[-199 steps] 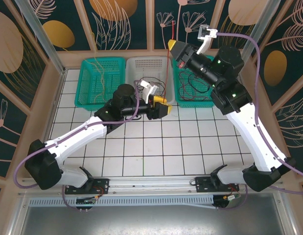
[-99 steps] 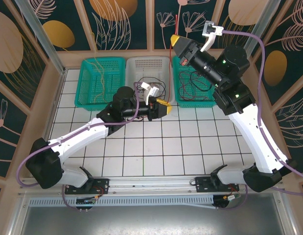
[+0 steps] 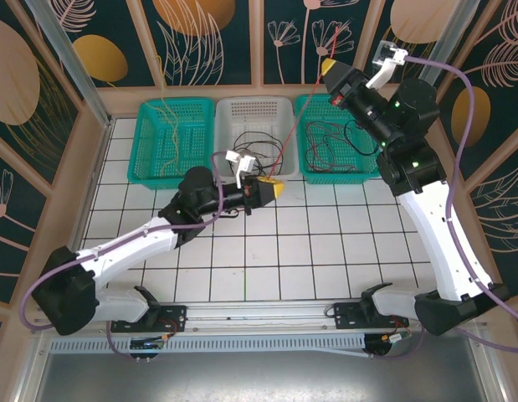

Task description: Untangle the cables

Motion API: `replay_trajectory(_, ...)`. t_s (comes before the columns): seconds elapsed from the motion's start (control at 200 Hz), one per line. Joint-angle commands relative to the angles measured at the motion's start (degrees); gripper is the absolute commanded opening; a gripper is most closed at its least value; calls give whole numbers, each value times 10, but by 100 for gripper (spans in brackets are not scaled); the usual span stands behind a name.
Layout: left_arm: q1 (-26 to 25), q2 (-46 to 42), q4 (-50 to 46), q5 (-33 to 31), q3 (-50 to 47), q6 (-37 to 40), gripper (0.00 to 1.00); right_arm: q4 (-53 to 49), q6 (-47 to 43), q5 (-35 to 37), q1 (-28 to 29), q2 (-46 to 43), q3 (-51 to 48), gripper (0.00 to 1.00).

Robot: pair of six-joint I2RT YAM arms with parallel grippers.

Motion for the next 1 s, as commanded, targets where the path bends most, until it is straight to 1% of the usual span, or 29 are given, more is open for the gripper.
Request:
replay_trajectory(0.0,-3,-47,161,-61,-48,-84,0,27,20,9,-16,-26,-18,0)
replay_trajectory(0.125,-2,-78,258,-129,-95,-144,0,35,40,0,-38,-35,-53,0)
replay_trajectory(0.18,-2,-83,278,-149,-106,-162,0,43,48,-6,-44,-38,-64,0)
replay_trajectory(0.235,-3,-83,275,-152,-107,-168,0,46,50,-9,-47,-36,-69,0)
replay_trajectory(0.255,-3,-82,264,-150,-104,-163,0,45,49,-10,-48,-35,-68,0)
replay_trajectory(0.28,-3,-81,245,-148,-99,-155,7,43,49,-10,-49,-32,-65,0)
replay_trajectory(0.3,-2,-80,227,-147,-94,-148,9,40,47,-10,-50,-30,-62,0)
replay_trajectory(0.36,-2,-80,178,-154,-87,-133,12,36,43,-13,-54,-22,-53,0)
replay_trajectory(0.405,-3,-82,148,-162,-87,-124,17,31,39,-15,-57,-14,-44,0)
replay_trajectory(0.44,-2,-87,128,-171,-88,-118,26,27,34,-16,-59,-9,-35,0)
replay_trajectory(0.476,-3,-93,106,-184,-91,-113,40,23,27,-17,-62,-3,-28,0)
replay_trajectory(0.506,-3,-100,84,-198,-92,-109,49,17,22,-17,-65,4,-18,0)
replay_trajectory(0.581,-3,-115,24,-237,-92,-92,61,4,4,-23,-75,25,6,0)
replay_trajectory(0.611,-2,-121,-17,-259,-87,-85,66,-6,-6,-22,-79,36,19,0)
replay_trajectory(0.776,-1,-156,-170,-343,-63,-40,76,-49,-64,-22,-103,105,96,0)
replay_trajectory(0.901,2,-181,-237,-395,-54,-26,82,-83,-101,-17,-119,166,166,0)
replay_trajectory(0.996,4,-191,-277,-429,-44,-21,83,-104,-119,-12,-132,204,207,0)
